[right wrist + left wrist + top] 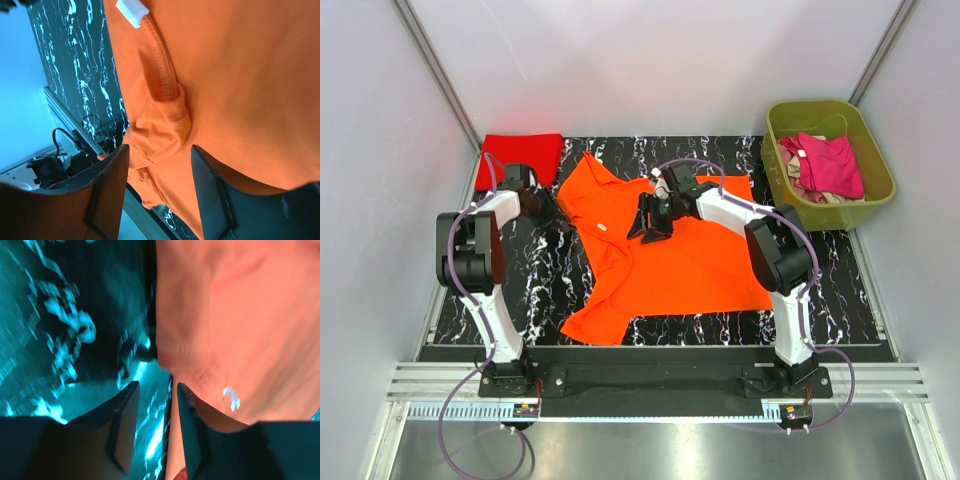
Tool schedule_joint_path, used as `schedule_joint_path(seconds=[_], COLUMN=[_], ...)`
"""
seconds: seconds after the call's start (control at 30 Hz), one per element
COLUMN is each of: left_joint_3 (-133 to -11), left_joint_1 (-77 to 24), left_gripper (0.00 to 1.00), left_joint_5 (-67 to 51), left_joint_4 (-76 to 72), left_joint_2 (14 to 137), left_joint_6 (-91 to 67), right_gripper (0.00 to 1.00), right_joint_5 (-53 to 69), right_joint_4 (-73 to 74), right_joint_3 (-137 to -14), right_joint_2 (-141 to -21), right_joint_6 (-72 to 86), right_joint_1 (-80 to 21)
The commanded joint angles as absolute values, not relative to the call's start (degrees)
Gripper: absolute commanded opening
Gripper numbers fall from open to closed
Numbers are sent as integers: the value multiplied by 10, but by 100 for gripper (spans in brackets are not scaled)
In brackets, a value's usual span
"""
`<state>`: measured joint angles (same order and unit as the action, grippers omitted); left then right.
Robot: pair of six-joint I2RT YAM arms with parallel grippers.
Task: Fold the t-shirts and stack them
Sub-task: Flatten the tshirt out
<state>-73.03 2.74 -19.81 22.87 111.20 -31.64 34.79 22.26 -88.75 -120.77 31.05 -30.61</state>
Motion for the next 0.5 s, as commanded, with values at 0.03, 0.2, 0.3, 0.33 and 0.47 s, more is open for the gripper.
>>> schedule_joint_path(seconds=[0.03,0.2,0.3,0.33,0.47], left_joint_3=[-751,-759,-760,-764,-767], left_joint_1=[40,43,43,43,44], left_gripper=[40,43,45,45,44], left_joint_5=[-226,-250,-261,-268,-265], left_joint_4=[150,137,131,131,132], left_joint_2=[1127,1155,1170,1176,1182], left_joint_6=[-342,-362,-371,-372,-373], right_gripper=[59,58,59,59,61], right_joint_5=[349,345,342,340,330], right_joint_4=[217,217,218,219,221], right_joint_3=[-918,-932,-945,-947,-960], right_joint_2=[-1215,-1228,-1233,-1237,-1245], right_joint_6=[308,314,313,311,304], right_joint_1=[-323,-327,-331,-334,-343])
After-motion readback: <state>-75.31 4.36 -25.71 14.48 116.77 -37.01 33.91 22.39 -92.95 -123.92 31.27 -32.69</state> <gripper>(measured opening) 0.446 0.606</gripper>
